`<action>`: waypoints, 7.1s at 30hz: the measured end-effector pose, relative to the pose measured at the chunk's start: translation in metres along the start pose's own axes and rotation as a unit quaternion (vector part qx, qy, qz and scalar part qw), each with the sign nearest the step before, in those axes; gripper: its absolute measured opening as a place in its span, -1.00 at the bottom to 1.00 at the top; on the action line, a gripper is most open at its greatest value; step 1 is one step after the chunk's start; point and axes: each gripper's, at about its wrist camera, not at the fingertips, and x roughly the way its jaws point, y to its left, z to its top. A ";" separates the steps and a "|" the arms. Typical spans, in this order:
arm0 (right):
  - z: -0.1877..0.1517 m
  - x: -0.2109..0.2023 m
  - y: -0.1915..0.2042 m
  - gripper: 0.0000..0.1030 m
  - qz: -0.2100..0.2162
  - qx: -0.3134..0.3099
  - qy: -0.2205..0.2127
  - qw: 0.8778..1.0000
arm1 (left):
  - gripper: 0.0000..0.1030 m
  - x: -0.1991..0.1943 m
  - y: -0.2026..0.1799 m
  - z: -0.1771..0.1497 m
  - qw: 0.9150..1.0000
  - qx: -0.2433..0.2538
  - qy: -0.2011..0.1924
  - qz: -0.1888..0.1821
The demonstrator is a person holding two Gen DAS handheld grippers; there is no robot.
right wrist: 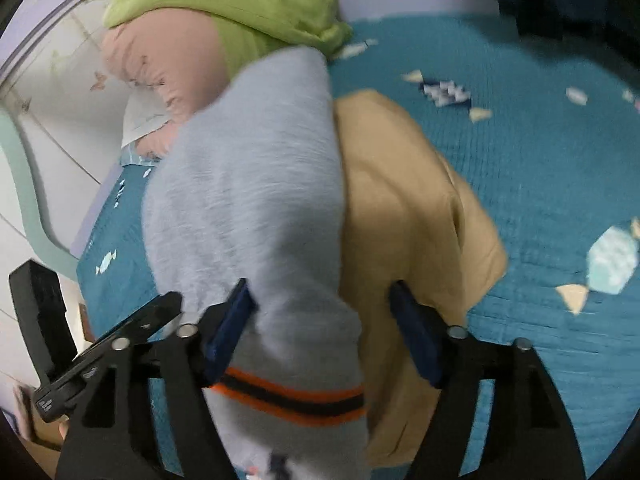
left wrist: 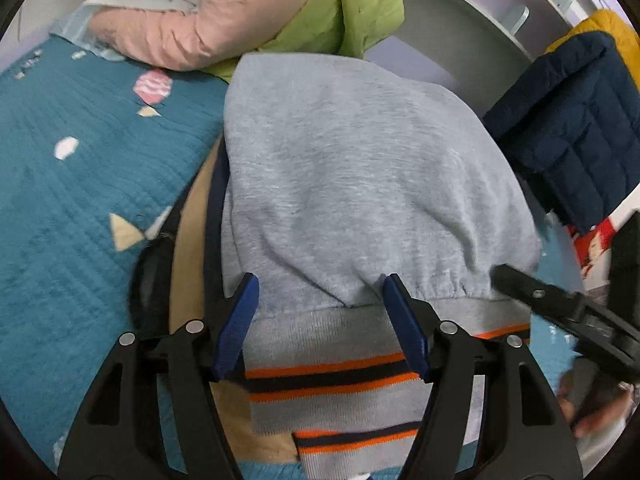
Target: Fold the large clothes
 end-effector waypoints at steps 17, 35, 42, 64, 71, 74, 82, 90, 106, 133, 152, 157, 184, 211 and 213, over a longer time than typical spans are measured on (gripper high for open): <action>-0.022 0.021 0.028 -0.55 -0.054 -0.076 0.029 0.995 | 0.15 0.008 0.014 -0.020 0.997 -0.029 0.066 0.019; 0.048 -0.018 0.084 -0.57 -0.031 -0.155 -0.068 0.985 | 0.12 -0.059 -0.017 0.008 1.000 0.018 0.004 0.016; 0.063 0.099 0.061 -0.66 -0.085 -0.158 0.028 0.983 | 0.12 0.033 0.026 0.039 0.995 -0.053 0.087 -0.008; 0.169 0.139 0.083 -0.61 -0.092 -0.123 0.052 0.987 | 0.12 0.068 0.041 0.166 0.997 -0.026 0.065 0.022; 0.145 0.182 0.071 -0.61 -0.121 -0.146 0.077 0.979 | 0.13 0.102 0.044 0.154 0.994 -0.025 0.098 0.034; 0.143 0.173 0.074 -0.61 -0.115 -0.164 0.064 0.978 | 0.31 0.080 0.034 0.147 0.995 -0.004 0.085 0.061; 0.113 0.079 0.068 0.58 -0.018 -0.117 0.003 0.993 | 0.70 0.004 0.010 0.089 0.989 0.028 0.053 0.138; 0.050 -0.017 0.048 0.75 -0.023 -0.138 -0.026 0.990 | 0.73 -0.056 -0.031 0.013 0.987 0.015 0.022 0.157; -0.063 -0.167 -0.031 0.85 -0.140 -0.077 -0.123 0.979 | 0.74 -0.117 -0.183 -0.089 0.988 0.070 -0.049 0.129; -0.146 -0.264 -0.092 0.85 -0.175 0.011 -0.209 0.962 | 0.75 -0.164 -0.281 -0.165 0.977 0.152 -0.109 0.107; -0.163 -0.269 -0.099 0.85 -0.207 -0.013 -0.196 0.958 | 0.75 -0.168 -0.282 -0.188 0.980 0.143 -0.099 0.093; -0.164 -0.268 -0.099 0.85 -0.207 -0.011 -0.191 0.959 | 0.75 -0.166 -0.280 -0.189 0.981 0.143 -0.094 0.087; -0.165 -0.277 -0.097 0.85 -0.210 -0.011 -0.197 0.958 | 0.76 -0.175 -0.284 -0.191 0.978 0.156 -0.109 0.090; -0.167 -0.276 -0.099 0.85 -0.214 -0.009 -0.197 0.957 | 0.79 -0.177 -0.283 -0.196 0.977 0.165 -0.108 0.085; -0.167 -0.276 -0.099 0.85 -0.214 -0.008 -0.197 0.957 | 0.79 -0.177 -0.283 -0.196 0.977 0.165 -0.107 0.085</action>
